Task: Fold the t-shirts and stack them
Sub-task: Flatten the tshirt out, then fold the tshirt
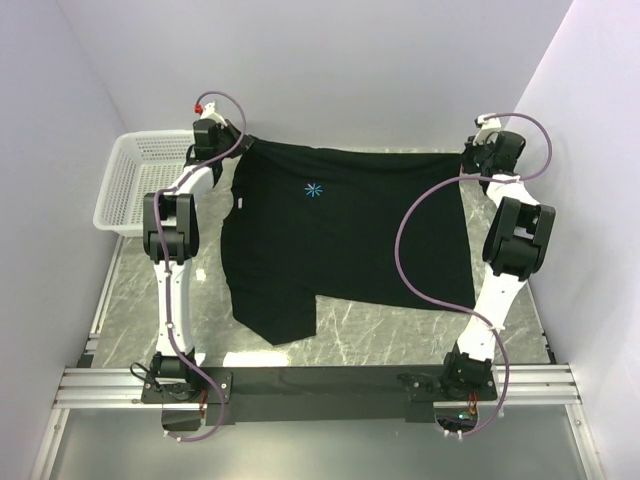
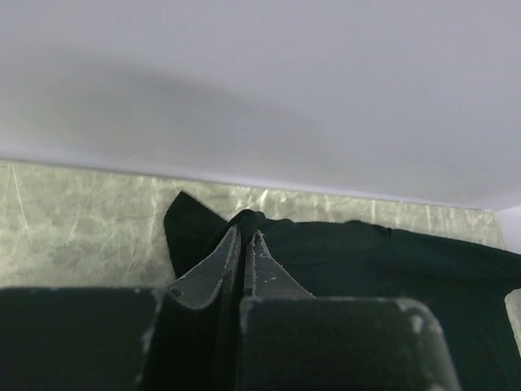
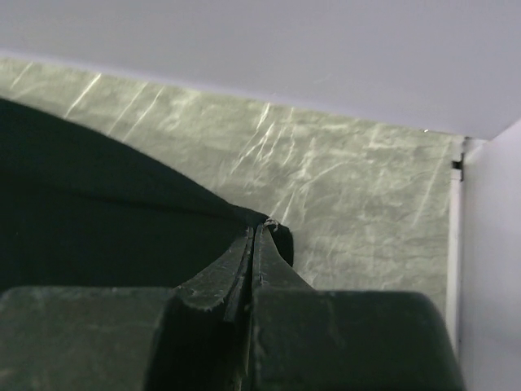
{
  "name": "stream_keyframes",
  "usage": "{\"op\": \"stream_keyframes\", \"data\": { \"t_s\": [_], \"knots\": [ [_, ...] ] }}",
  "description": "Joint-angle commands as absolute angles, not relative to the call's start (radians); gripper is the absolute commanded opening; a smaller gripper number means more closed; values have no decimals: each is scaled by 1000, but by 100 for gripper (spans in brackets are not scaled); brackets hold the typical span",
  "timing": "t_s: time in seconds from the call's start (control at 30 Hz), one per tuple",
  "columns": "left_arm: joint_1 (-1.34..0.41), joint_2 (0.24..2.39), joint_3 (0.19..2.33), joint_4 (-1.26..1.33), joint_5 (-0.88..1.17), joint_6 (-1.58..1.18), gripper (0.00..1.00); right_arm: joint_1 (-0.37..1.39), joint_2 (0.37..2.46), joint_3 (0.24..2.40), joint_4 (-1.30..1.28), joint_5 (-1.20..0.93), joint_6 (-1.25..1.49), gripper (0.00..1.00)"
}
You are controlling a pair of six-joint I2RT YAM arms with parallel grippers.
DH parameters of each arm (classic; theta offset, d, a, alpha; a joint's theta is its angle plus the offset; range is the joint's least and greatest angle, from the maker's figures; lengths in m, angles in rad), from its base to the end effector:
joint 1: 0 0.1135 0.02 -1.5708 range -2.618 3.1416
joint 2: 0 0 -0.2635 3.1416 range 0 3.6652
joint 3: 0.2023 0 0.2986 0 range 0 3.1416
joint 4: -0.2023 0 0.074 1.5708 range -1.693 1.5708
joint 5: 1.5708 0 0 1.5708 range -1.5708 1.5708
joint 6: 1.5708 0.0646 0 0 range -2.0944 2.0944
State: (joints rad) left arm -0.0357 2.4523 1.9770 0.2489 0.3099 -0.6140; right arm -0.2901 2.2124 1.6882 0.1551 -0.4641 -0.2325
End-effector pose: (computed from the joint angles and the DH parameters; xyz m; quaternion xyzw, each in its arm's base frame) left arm 0.6418 -0.0426 0.1702 -0.1283 0.7684 -0.3108 0.5445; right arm 0.5677 -0.1393 0.1826 -0.1068 0.8062 0.0411 0.5805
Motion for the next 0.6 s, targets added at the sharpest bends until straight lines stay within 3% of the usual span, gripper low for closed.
{"op": "stream_keyframes", "data": {
  "t_s": [0.0,0.57],
  "knots": [
    [-29,2467,2025,258,325,-618,6,-301,2204,1732,156,-506,-276,0],
    [-26,2382,1893,314,337,-607,6,-341,2157,1654,144,-557,-278,0]
  ]
}}
